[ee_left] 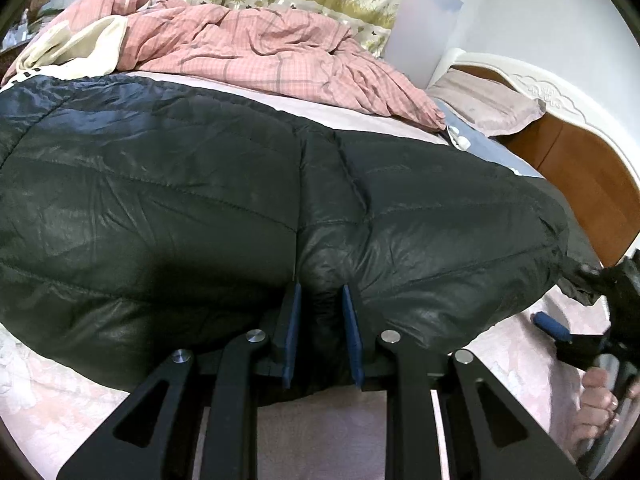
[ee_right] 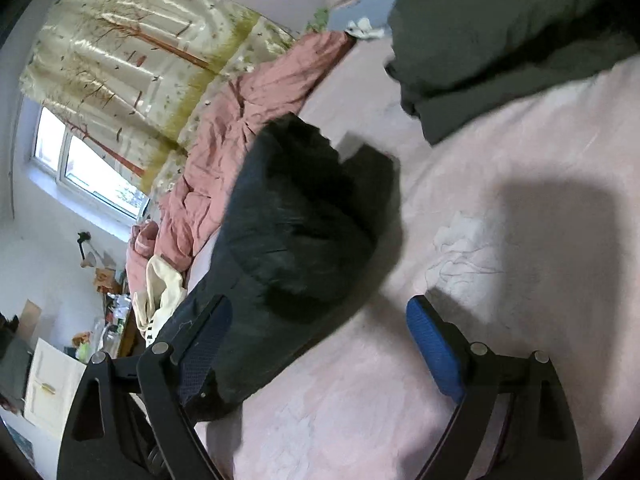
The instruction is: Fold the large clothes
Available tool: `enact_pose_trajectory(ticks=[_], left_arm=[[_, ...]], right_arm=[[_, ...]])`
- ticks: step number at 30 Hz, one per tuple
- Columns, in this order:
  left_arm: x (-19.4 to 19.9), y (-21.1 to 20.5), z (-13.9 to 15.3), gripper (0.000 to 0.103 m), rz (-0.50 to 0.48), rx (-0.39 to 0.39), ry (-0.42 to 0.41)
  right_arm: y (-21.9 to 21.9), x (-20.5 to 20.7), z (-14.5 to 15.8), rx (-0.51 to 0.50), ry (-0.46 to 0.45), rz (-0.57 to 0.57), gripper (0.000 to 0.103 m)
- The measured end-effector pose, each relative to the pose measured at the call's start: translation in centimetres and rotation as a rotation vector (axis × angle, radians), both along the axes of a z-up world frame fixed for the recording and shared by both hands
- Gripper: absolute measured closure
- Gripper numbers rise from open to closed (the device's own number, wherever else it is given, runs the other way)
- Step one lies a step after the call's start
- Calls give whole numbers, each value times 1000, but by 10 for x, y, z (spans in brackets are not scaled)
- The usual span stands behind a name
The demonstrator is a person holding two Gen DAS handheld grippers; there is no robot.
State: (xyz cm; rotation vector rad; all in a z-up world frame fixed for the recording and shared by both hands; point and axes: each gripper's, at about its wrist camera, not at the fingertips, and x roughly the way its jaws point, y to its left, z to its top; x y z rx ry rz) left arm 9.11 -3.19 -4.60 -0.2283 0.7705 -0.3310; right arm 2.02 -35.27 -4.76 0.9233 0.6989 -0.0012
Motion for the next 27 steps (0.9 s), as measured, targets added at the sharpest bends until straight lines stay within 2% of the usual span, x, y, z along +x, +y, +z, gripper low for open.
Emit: enact_pose_trajectory(ticks=[3,7,9,11,12,13,14,15,17,18,19,21,23,25,27], left_arm=[[1,0,0,81,2,-2,-2],[-1,-2,0,80,4,3,-7],[-1,-3,0,76,-1,-3,-10],[-1,-2,2,60,-31,-30,-14],[-4,-2,5,56,-39,-35,-17],[-8,-1,11,58,-18,-18,-14],[-17,-2,23,59,3,18,-43],[-33,-4,42,56,-8,70,-141],[-56,-4,77,36,32,190,-323],[-63,3,93,18,89,229,-379],[-66,11,103,10,132,241,-399],[-66,39,121,10,228,239,-390],[-59,66,124,10,258,236,-339],[-47,91,114,10,235,205,-263],[-25,110,90,10,196,159,-135]], right_arm=[[7,18,4,-45,10,3,12],[13,40,-1,50,-37,54,12],[13,53,-5,67,-46,38,13],[13,66,-7,37,-26,45,24],[12,67,-7,24,-19,42,33],[12,65,-6,13,-25,31,48],[13,61,0,-35,-38,15,55],[13,60,4,-81,-44,19,67],[15,58,18,-185,-54,32,72],[11,57,26,-235,-57,31,74],[7,54,32,-275,-63,20,75],[-6,42,49,-351,-61,-32,76],[-20,26,68,-393,-57,-82,76],[-27,13,82,-446,-68,-77,76],[-31,6,90,-496,-75,-60,76]])
